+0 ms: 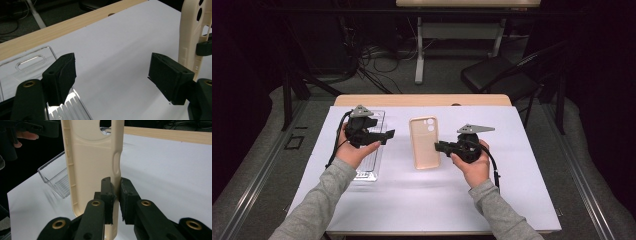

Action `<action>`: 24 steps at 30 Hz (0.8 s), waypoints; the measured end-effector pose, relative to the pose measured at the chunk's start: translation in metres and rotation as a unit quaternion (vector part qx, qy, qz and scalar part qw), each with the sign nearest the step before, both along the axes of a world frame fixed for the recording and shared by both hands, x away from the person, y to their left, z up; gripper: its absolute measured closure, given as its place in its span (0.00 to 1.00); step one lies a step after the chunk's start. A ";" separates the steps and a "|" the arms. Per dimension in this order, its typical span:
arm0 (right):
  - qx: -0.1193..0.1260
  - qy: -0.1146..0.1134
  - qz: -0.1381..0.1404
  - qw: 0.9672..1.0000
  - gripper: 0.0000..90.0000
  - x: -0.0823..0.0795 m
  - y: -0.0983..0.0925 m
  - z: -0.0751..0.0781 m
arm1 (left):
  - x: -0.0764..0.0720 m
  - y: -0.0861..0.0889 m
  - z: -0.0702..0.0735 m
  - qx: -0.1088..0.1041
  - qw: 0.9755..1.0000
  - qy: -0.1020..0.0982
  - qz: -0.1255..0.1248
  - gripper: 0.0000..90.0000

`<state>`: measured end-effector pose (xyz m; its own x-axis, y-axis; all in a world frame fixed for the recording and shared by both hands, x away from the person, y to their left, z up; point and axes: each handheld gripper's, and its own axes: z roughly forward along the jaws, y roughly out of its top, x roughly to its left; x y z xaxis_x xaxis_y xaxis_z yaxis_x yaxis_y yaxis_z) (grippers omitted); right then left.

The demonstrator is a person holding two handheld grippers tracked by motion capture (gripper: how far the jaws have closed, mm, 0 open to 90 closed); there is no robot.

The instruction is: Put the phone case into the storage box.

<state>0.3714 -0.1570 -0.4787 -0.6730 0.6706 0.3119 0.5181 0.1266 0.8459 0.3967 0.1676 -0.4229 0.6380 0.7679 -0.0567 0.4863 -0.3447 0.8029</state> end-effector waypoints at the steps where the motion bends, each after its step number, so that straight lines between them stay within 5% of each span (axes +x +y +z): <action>1: 0.000 -0.001 0.000 1.000 0.92 0.000 0.000 0.000 | 0.000 -0.001 0.001 0.002 1.000 -0.002 -0.001 0.25; 15: -0.002 -0.002 0.000 1.000 0.92 0.000 0.001 -0.001 | -0.001 -0.019 0.021 0.050 0.997 -0.044 -0.023 0.25; 24: -0.003 -0.002 -0.003 1.000 0.92 0.000 0.001 -0.003 | -0.003 -0.035 0.031 0.086 0.993 -0.068 -0.042 0.27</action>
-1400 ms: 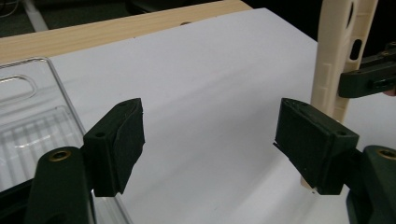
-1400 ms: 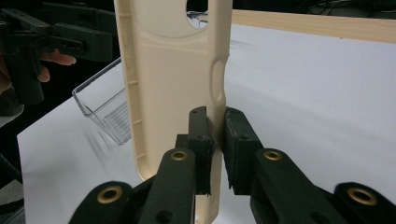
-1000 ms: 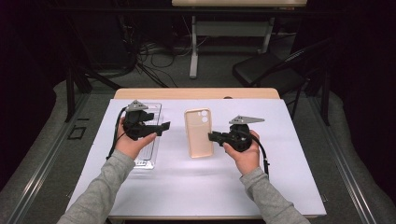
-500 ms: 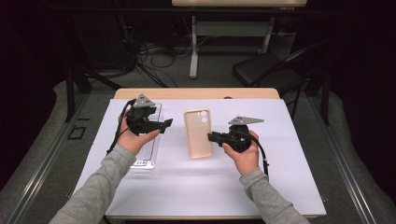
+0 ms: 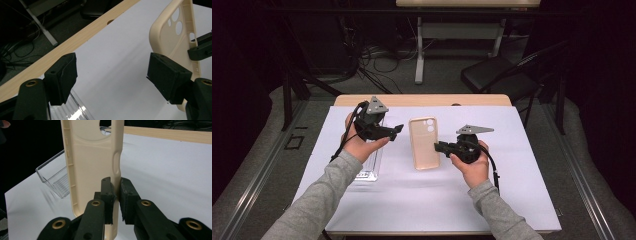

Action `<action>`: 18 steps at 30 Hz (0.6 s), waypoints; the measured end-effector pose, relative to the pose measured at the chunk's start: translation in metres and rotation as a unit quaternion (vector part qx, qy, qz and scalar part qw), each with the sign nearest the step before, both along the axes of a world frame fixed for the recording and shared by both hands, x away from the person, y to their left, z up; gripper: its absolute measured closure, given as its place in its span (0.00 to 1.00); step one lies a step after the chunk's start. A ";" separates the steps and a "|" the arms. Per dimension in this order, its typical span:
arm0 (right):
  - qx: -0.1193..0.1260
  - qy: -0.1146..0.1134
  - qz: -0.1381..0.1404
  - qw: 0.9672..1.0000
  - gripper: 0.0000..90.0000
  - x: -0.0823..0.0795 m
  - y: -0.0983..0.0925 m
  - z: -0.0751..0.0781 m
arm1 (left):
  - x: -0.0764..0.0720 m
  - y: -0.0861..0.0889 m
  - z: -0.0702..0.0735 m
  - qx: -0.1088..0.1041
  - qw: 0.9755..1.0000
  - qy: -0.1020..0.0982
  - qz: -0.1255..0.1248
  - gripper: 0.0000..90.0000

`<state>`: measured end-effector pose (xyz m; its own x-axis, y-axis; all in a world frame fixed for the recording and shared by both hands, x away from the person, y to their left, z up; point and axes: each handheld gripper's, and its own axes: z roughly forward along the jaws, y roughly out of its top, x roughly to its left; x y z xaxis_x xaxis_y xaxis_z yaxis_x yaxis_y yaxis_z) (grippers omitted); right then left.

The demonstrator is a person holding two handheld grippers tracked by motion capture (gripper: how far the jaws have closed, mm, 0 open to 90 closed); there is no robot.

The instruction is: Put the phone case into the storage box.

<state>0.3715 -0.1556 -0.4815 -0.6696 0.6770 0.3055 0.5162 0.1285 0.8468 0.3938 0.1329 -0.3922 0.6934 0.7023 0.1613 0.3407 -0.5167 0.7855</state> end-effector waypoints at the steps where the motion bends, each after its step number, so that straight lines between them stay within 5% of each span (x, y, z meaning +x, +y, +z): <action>1: 0.000 0.000 0.000 1.000 0.92 0.000 0.000 0.000 | 0.000 -0.002 0.001 0.003 1.000 -0.001 -0.001 0.27; 18: -0.004 -0.003 0.002 1.000 0.92 0.000 0.003 -0.002 | -0.003 -0.031 0.007 0.055 0.998 -0.023 -0.029 0.37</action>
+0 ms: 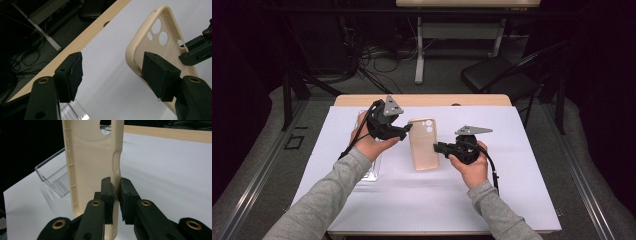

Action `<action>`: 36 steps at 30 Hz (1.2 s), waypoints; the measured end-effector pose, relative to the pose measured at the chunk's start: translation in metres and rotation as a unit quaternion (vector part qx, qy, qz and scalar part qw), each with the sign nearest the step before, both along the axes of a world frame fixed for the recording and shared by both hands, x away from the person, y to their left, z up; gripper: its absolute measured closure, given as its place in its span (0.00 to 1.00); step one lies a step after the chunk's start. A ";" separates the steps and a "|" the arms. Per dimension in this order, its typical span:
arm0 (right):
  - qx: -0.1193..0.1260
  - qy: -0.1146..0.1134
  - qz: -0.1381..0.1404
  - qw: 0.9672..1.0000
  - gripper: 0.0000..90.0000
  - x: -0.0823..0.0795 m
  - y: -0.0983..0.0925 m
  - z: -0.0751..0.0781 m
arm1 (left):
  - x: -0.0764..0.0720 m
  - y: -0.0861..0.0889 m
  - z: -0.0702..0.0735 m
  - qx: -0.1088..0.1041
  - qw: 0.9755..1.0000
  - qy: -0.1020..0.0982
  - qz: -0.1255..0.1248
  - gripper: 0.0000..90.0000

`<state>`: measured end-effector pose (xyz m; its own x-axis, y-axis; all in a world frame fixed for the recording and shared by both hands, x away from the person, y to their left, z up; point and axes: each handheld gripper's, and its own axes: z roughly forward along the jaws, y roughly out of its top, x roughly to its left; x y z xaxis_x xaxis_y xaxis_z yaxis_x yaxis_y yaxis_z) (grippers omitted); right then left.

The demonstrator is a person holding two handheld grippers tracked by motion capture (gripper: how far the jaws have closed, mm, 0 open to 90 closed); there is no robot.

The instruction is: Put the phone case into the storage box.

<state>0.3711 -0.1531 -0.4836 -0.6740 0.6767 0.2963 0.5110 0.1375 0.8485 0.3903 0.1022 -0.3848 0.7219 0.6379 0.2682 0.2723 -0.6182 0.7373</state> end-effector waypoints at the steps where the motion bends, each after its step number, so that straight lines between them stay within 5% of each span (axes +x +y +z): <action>1: -0.001 0.002 0.000 1.000 0.92 0.000 0.000 0.000 | 0.000 -0.001 0.000 0.003 1.000 0.000 -0.001 0.37; 21: -0.005 -0.003 0.002 1.000 0.92 -0.001 0.003 -0.001 | -0.003 -0.021 0.003 0.068 0.998 -0.005 -0.012 0.58; 36: -0.008 0.000 0.005 1.000 0.92 -0.002 0.004 -0.002 | -0.004 -0.029 0.005 0.089 0.996 0.024 -0.014 0.77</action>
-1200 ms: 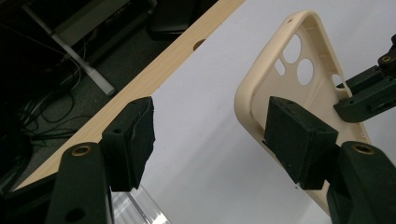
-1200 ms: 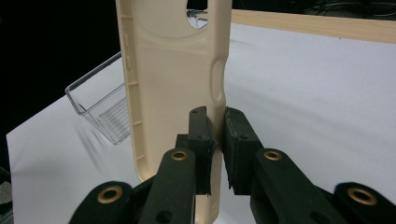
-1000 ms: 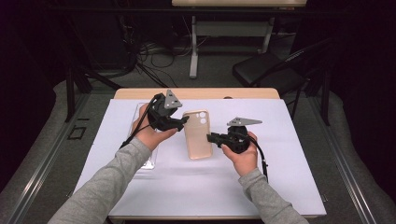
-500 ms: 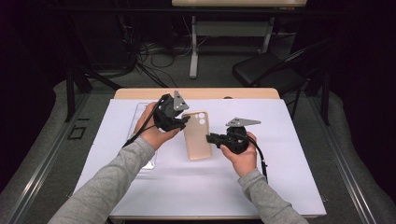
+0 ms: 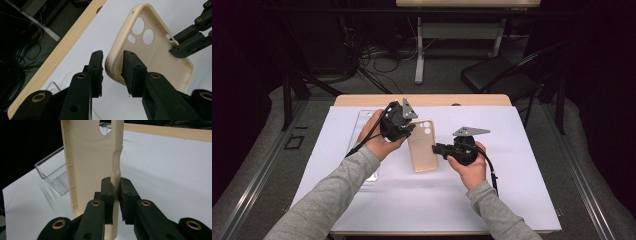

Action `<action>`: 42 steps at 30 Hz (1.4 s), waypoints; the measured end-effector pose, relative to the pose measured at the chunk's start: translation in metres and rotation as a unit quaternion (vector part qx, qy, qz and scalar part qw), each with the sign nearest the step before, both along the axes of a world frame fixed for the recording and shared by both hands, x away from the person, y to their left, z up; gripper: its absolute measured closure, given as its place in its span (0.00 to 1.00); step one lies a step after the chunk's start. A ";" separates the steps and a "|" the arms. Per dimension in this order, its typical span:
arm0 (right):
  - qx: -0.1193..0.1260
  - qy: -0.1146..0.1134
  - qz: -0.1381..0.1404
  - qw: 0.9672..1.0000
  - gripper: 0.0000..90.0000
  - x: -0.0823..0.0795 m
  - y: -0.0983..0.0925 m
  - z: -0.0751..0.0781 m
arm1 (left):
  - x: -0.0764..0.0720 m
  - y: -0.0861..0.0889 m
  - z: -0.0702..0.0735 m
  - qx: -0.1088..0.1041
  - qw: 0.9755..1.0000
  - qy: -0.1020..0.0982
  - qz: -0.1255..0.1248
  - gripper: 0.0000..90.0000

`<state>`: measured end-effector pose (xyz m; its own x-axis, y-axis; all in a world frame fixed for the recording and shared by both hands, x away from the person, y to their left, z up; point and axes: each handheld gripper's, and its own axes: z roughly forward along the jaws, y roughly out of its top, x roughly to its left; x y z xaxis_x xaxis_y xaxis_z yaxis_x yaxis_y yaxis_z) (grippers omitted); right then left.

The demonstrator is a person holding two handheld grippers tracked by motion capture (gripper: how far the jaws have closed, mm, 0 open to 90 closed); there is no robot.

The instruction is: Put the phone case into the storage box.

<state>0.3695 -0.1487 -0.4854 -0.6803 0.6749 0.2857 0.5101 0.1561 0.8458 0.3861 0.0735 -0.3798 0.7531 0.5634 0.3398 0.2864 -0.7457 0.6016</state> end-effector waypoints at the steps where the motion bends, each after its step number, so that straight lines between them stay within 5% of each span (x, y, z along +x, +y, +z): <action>1: 0.001 0.000 0.000 1.000 0.92 0.000 0.000 0.000 | 0.000 0.000 0.000 0.002 1.000 0.002 0.001 0.77; 12: 0.000 -0.002 0.002 1.000 0.92 0.000 0.001 0.000 | 0.004 0.002 0.002 -0.006 1.000 0.028 0.007 0.83; 42: 0.000 -0.002 0.003 1.000 0.91 0.000 0.002 -0.001 | 0.008 0.005 0.006 -0.017 0.998 0.050 0.014 0.88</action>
<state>0.3691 -0.1468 -0.4864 -0.6854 0.6708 0.2833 0.5057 0.1586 0.8480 0.3941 0.0783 -0.3743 0.7656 0.5955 0.2434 0.3675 -0.7154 0.5942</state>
